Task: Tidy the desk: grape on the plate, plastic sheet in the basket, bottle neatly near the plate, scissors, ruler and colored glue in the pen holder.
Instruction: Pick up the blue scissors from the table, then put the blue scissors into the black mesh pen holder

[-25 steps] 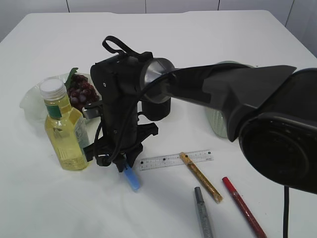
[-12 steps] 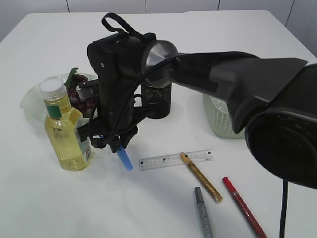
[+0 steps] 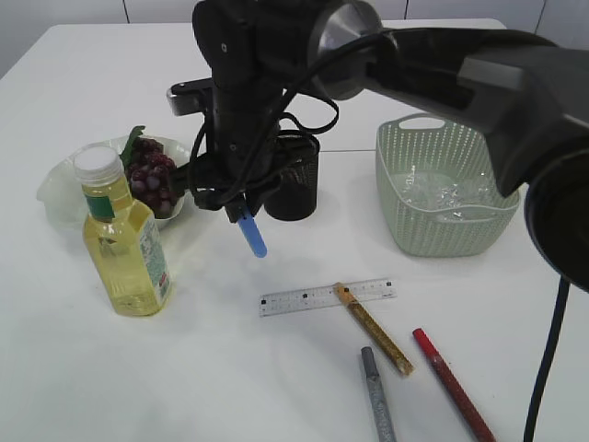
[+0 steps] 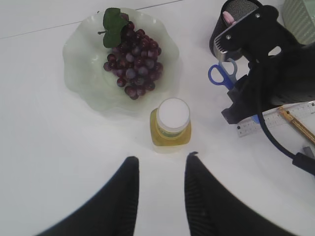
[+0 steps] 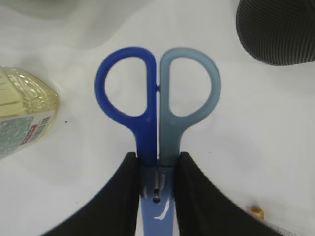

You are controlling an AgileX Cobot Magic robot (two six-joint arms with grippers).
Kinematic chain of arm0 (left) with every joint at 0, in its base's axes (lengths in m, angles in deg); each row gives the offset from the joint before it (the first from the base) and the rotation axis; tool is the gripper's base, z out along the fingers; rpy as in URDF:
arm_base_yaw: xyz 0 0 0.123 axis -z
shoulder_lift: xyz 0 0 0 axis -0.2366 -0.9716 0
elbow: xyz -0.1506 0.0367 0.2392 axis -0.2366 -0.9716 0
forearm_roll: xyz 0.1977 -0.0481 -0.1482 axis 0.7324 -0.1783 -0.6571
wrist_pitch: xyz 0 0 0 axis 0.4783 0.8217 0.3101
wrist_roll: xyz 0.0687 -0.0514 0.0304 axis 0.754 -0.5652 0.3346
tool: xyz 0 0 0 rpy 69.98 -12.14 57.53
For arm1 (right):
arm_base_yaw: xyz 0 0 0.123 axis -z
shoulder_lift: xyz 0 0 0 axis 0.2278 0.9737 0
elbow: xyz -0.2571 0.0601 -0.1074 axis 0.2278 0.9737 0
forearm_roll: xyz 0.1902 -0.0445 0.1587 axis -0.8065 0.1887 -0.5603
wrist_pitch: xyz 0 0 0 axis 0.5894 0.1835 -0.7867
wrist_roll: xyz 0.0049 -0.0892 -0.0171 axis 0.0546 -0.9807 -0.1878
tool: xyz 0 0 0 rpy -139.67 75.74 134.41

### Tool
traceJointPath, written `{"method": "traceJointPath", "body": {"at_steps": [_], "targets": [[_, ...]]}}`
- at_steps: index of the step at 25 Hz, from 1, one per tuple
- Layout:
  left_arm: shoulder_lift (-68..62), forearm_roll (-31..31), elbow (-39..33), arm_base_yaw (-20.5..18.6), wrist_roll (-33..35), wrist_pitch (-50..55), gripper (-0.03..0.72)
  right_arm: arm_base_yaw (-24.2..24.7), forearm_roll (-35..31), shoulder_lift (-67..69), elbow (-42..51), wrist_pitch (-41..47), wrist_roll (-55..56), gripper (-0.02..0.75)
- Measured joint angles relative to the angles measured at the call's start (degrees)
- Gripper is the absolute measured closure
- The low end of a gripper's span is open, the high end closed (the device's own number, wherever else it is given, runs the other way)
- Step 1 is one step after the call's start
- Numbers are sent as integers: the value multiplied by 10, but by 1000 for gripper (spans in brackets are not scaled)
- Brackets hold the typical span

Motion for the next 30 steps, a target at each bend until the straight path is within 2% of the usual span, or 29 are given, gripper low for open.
{"method": "traceJointPath", "body": {"at_steps": [5,14,18,23,30], "targets": [[0,-2,0,0,0,0,453,0,2,-18,0,3,1,584],[0,-2,0,0,0,0,453,-1,45,-61,0,8,-9,584],[0,-2,0,0,0,0,453,-1,55,-87,39,5,-29,584],[0,-2,0,0,0,0,454,-1,83,-136,141,-93,-37,584],[0,-2,0,0,0,0,454,-1,149,-226,266,-305,-37,584]]}}
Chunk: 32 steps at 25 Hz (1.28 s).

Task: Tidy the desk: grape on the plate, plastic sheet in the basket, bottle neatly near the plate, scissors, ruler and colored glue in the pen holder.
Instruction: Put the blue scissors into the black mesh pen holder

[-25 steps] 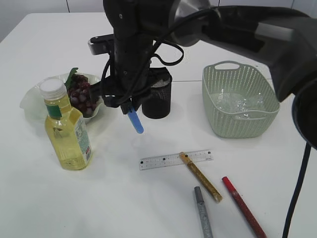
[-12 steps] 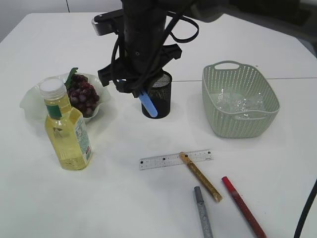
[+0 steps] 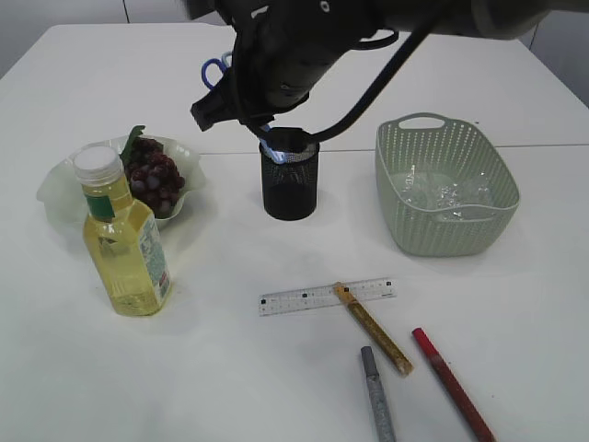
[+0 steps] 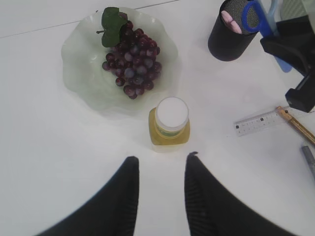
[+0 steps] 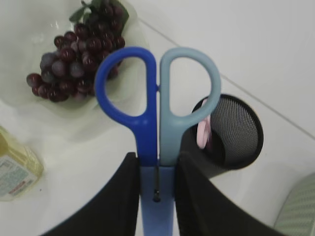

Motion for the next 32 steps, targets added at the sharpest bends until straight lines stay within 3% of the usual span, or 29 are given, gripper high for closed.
{"method": "traceJointPath", "body": {"at_steps": [6,10,17,32], "targets": [[0,-1,0,0,0,0,454,9,96,-13,53,-132,71,584],[0,-2,0,0,0,0,454,40,140,-10,65,-213,121,584],[0,-2,0,0,0,0,454,88,150,13,65,-312,144,584],[0,-2,0,0,0,0,454,132,155,101,65,-451,145,584]]}}
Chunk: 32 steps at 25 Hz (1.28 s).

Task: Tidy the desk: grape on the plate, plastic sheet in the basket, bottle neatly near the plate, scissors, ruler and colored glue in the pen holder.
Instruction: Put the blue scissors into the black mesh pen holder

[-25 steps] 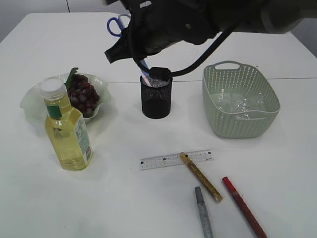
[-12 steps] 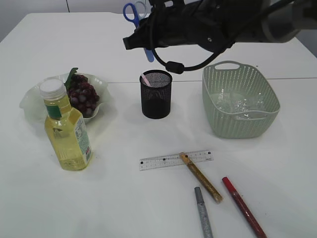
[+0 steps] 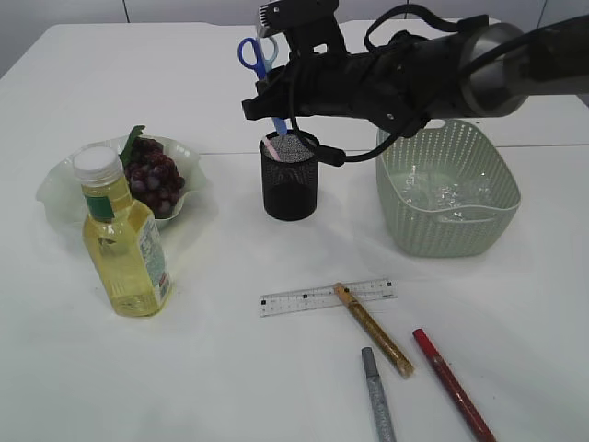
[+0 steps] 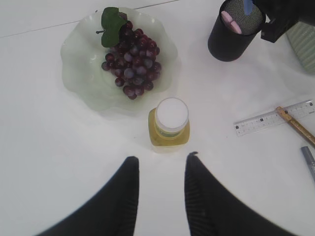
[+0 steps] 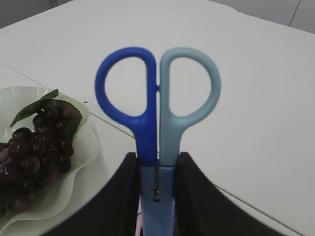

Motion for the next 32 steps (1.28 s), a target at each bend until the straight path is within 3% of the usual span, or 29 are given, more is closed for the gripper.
{"method": "traceJointPath", "body": {"at_steps": [6,32], "targets": [[0,0,0,0,0,0,454,5,3,23,0,-46,0,584],[0,0,0,0,0,0,453,32,4,44,-3,-49,11,574]]}}
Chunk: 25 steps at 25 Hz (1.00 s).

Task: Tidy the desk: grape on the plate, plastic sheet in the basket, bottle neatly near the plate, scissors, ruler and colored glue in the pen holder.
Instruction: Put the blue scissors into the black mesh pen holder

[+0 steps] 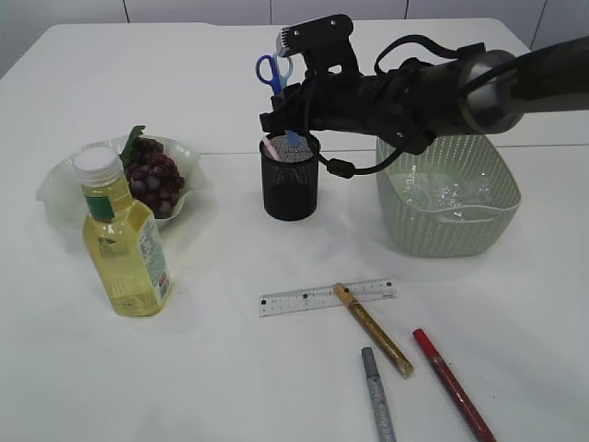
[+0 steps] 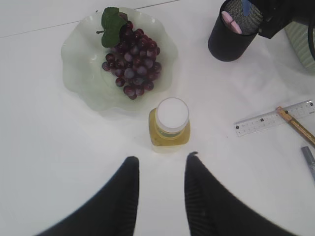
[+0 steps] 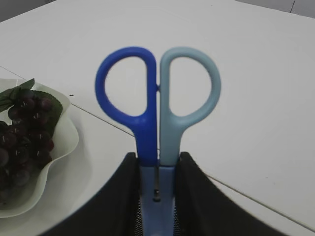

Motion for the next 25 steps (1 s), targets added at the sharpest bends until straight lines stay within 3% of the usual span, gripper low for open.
{"method": "traceJointPath", "body": {"at_steps": [5,12,25], "targets": [[0,0,0,0,0,0,453,1,0,0,-3,0,21,529],[0,0,0,0,0,0,452,1,0,0,-3,1,81,349],[0,0,0,0,0,0,452,2,0,-45,-6,101,111,331]]}}
